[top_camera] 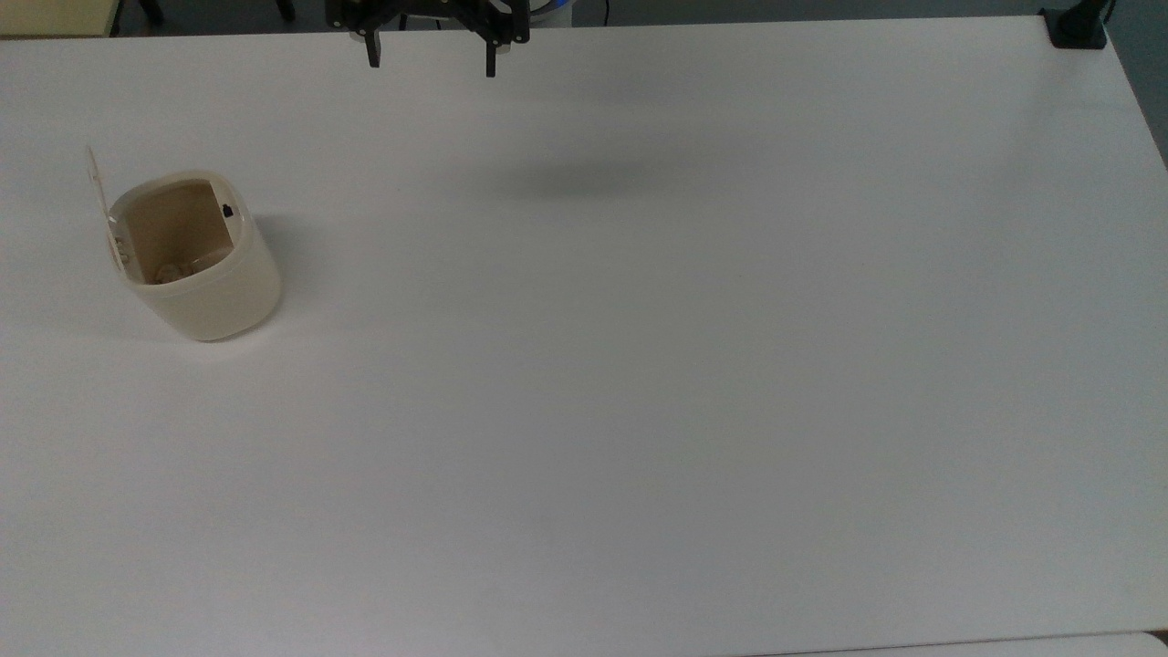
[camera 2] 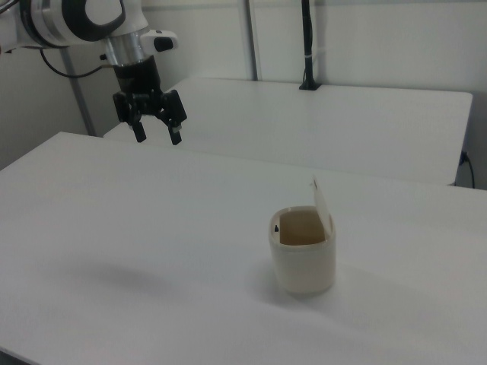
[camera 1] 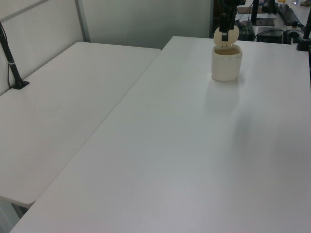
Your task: Close the trash bin
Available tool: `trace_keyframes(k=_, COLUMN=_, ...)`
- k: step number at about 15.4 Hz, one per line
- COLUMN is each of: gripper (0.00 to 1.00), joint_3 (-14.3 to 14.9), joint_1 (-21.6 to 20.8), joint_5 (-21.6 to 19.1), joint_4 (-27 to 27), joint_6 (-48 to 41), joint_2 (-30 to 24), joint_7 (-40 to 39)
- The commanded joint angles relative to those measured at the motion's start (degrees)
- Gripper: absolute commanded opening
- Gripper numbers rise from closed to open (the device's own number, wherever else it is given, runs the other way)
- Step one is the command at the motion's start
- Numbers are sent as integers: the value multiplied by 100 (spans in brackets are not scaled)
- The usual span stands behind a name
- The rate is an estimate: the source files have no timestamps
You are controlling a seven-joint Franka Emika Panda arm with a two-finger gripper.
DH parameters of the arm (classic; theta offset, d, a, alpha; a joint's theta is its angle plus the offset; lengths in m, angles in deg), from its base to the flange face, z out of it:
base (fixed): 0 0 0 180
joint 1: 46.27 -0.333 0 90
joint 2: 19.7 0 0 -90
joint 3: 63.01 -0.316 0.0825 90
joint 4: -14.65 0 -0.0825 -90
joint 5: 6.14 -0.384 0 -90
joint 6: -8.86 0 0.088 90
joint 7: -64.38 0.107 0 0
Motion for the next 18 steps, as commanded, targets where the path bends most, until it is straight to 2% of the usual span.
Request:
trace_keyframes(k=1, gripper=100, joint_3=48, joint_1=-54, joint_5=-66, joint_4=179, joint_6=-26, joint_2=-170, joint_7=-57)
trace_keyframes(k=13, gripper=100, joint_3=48, joint_1=-63, joint_5=-66, joint_4=170, joint_6=-26, joint_2=-170, joint_7=-100)
trace_keyframes(k=14, gripper=90, joint_3=48, joint_1=-71, joint_5=-66, joint_4=170, joint_6=-26, joint_2=-170, joint_7=-118)
trace_keyframes(k=16, gripper=55, joint_3=31, joint_1=-80, joint_5=-66, joint_4=170, joint_6=-26, joint_2=-170, joint_7=-118)
trace_keyframes(k=18, gripper=26, joint_3=30, joint_1=-80, joint_5=-66, joint_4=170, joint_6=-18, joint_2=-162, joint_7=-118)
